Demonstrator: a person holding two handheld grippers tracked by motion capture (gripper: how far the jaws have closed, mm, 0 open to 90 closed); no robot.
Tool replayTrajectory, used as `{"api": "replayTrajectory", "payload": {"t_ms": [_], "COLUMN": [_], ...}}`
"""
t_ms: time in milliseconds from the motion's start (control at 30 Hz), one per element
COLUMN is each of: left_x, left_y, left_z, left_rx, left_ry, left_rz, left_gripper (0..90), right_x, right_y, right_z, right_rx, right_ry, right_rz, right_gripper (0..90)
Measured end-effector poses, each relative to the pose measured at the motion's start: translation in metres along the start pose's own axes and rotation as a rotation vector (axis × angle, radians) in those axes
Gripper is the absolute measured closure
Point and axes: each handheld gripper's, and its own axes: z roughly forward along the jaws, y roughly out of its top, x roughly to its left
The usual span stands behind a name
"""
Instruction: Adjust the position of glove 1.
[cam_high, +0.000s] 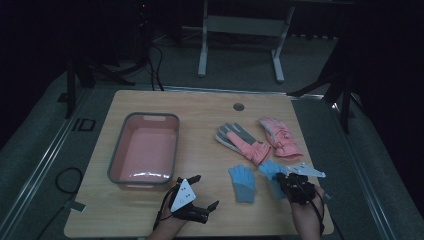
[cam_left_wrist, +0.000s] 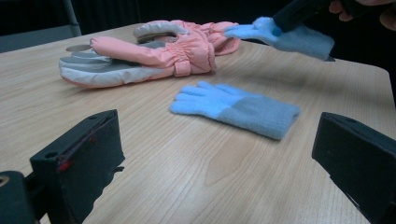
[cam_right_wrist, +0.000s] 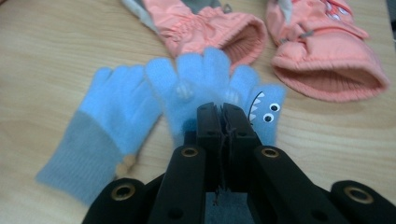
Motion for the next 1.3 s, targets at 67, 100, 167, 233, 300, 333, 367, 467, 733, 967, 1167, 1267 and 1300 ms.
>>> {"api": "replayTrajectory", "payload": {"t_ms": [67,100,167,233,300,333,367,467,733,967,1167,1267,1300], "left_x": [0.0,0.0,0.0,0.0,0.0,0.0,0.0,0.0,0.0,0.0,0.0,0.0,0.0], "left_y": [0.0,0.0,0.0,0.0,0.0,0.0,0.0,0.0,0.0,0.0,0.0,0.0,0.0], "left_z": [0.0,0.0,0.0,0.0,0.0,0.0,0.0,0.0,0.0,0.0,0.0,0.0,0.0], "left_rx": [0.0,0.0,0.0,0.0,-0.001,-0.001,0.0,0.0,0.001,0.0,-0.002,-0.001,-0.001], "left_ry": [-0.001,-0.001,-0.001,-0.001,-0.001,-0.001,-0.002,-0.002,-0.006,-0.008,-0.009,-0.007,-0.006], "left_rz": [0.001,0.001,0.002,0.001,0.001,0.001,0.006,0.005,0.005,0.005,0.003,0.004,0.003], "left_gripper": [1.9,1.9,1.9,1.9,1.9,2.0,2.0,2.0,1.9,1.9,2.0,2.0,2.0], "right_x": [0.001,0.0,-0.002,-0.004,-0.005,-0.005,-0.007,-0.012,-0.012,-0.02,-0.038,-0.049,-0.051], "right_y": [-0.002,-0.003,-0.009,-0.016,-0.024,-0.024,-0.026,-0.036,-0.044,-0.03,-0.021,-0.02,-0.02], "right_z": [0.002,0.003,0.005,0.009,0.015,0.015,0.018,0.029,0.039,0.029,0.026,0.023,0.023], "right_rx": [-0.004,-0.013,-0.022,-0.015,-0.003,-0.003,0.005,0.037,0.065,0.095,0.072,0.072,0.072], "right_ry": [-0.005,-0.012,-0.033,-0.059,-0.107,-0.107,-0.115,-0.115,-0.119,-0.088,0.079,0.141,0.154], "right_rz": [0.046,0.079,0.135,0.17,0.184,0.184,0.191,0.224,0.204,0.133,-0.021,-0.174,-0.196], "right_gripper": [86.8,86.8,86.8,86.8,86.7,86.7,86.8,86.5,81.0,70.3,69.9,69.2,68.8]}}
